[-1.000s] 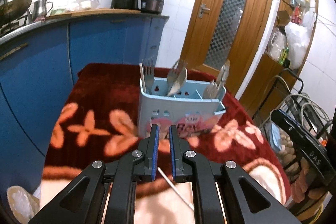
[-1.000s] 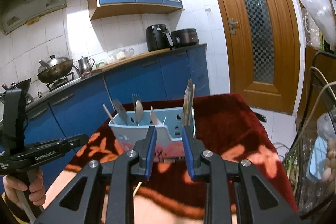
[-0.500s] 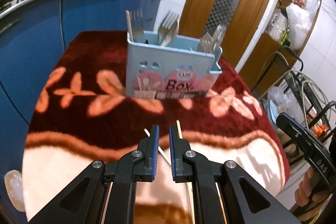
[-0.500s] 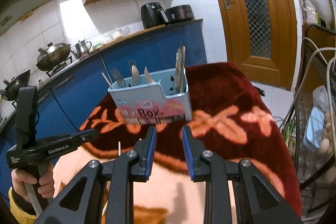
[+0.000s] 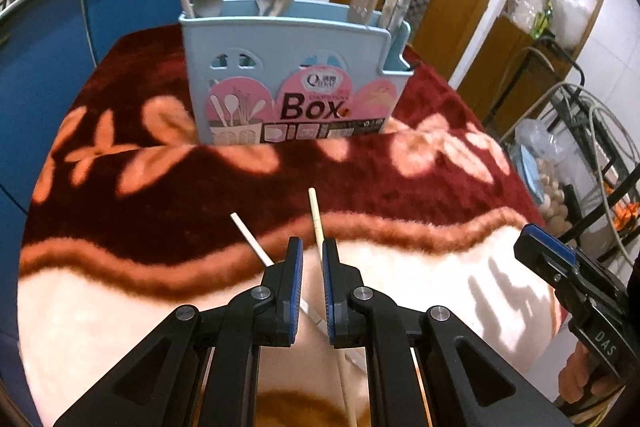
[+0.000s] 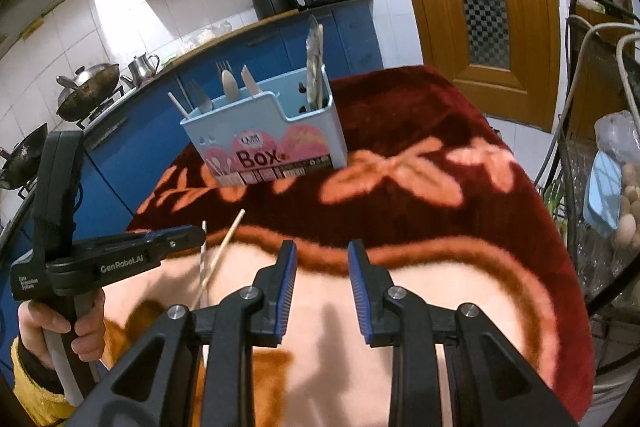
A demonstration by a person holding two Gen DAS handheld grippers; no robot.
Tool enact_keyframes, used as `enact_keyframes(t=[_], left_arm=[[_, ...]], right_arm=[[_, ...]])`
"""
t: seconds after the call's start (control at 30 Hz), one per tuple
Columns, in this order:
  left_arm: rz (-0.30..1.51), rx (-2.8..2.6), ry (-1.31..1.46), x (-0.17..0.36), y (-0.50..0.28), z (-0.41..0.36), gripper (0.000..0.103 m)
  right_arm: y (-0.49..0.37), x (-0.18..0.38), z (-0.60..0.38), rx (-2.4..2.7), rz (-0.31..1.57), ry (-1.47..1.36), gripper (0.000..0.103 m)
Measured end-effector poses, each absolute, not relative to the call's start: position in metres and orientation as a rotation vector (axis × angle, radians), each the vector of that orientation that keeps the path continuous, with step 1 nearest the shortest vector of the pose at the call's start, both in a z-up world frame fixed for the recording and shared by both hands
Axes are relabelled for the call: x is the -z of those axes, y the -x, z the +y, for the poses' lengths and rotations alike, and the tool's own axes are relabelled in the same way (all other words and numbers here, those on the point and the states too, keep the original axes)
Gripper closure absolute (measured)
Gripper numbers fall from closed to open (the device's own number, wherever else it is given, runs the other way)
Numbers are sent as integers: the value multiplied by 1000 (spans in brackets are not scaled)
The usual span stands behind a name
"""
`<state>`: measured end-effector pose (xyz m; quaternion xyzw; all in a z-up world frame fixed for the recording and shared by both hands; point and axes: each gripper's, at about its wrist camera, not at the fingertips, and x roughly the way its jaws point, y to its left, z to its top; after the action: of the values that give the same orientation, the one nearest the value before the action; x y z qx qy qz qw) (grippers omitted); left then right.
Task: Organize utensils
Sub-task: 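Lower the left tool onto a wooden chopstick on the blanket and close it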
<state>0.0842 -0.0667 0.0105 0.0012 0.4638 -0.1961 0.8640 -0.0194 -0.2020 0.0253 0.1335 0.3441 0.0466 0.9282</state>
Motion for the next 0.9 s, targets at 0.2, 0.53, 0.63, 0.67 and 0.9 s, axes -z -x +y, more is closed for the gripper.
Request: enact_keyframes(t=[0.2,0.53,0.63,0.67,0.9], left_arm=[[996,426,-78,-5,-85,-79,93],[1030,446,-119,3,-88,-93,93],[1052,462,-108,7,-90,-95,93],[1053,463,-107,8,-91,-95,93],[1091,495,-46,9,-95,-96,93]], right_arm=[[18,-19,-208,-94,718,-293,73],[17,-12,-216,-87,732,-316,73],[16,-10,-218,-87,735,-320,73],[16,-10,-218,-87,736,-320,73],[16,-9,-217,-88,735,-321,73]])
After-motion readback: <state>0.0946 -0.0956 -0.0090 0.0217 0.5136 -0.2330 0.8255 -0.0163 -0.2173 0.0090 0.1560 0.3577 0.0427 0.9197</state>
